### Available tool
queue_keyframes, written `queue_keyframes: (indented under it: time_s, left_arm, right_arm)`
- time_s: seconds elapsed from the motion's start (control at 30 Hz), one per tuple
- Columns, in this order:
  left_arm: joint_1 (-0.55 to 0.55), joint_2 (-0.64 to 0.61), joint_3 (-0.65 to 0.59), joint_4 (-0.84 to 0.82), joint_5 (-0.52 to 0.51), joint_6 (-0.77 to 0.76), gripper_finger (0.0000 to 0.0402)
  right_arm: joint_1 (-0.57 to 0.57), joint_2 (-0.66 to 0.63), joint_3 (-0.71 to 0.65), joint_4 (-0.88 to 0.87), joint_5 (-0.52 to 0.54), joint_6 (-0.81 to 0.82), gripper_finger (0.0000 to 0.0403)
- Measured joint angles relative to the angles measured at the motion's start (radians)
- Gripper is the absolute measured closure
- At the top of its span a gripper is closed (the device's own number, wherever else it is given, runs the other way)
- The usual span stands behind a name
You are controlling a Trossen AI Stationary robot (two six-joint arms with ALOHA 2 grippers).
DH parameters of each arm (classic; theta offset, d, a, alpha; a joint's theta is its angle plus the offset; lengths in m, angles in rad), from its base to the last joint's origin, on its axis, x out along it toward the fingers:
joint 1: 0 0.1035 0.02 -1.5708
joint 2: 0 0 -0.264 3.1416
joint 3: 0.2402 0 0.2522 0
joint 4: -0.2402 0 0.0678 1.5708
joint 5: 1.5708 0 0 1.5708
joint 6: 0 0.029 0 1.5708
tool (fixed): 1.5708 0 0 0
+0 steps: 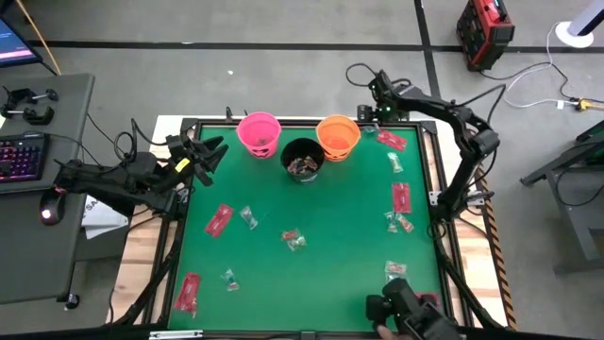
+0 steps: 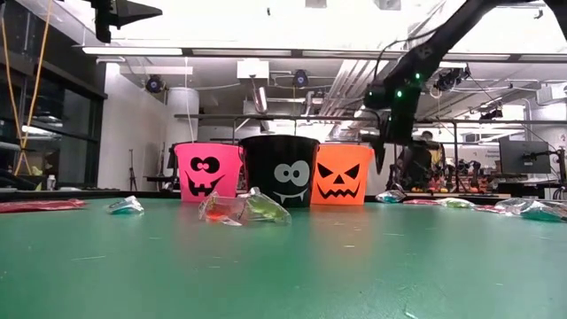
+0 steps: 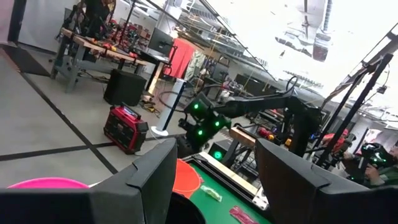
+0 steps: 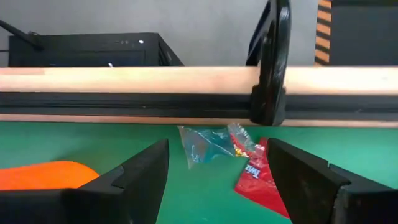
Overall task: Sort candy by brand, put in halloween buckets
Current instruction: Put the blue gummy into the pink bucket
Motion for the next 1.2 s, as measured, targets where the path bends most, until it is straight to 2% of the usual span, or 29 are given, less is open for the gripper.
queue_keyframes:
  time_s: [0.23, 0.4, 0.57, 0.8, 0.97, 1.2]
  left_arm:
    - [0.000, 0.000, 0.000, 0.000, -0.001, -0.010, 0.0198]
    - [0.000, 0.000, 0.000, 0.000, -0.001, -0.025, 0.0198]
    - [0.000, 0.000, 0.000, 0.000, -0.001, -0.026, 0.0198]
    - [0.000, 0.000, 0.000, -0.001, -0.002, -0.025, 0.0198]
    - [0.000, 0.000, 0.000, -0.002, -0.005, 0.011, 0.0198]
    - [0.000, 0.000, 0.000, -0.001, -0.028, 0.009, 0.0198]
  right_arm:
    - [0.004, 0.059, -0.029, 0.044, -0.012, 0.072, 0.0142]
    - [0.009, 0.091, -0.029, 0.044, 0.027, 0.072, 0.0155]
    - [0.013, 0.121, -0.029, 0.031, 0.028, 0.071, 0.0225]
    - [0.025, 0.112, -0.028, 0.029, 0.051, -0.019, 0.0383]
    - [0.036, 0.009, 0.009, 0.023, 0.114, -0.127, 0.0392]
    - [0.061, -0.156, 0.095, 0.136, 0.077, -0.187, 0.0401]
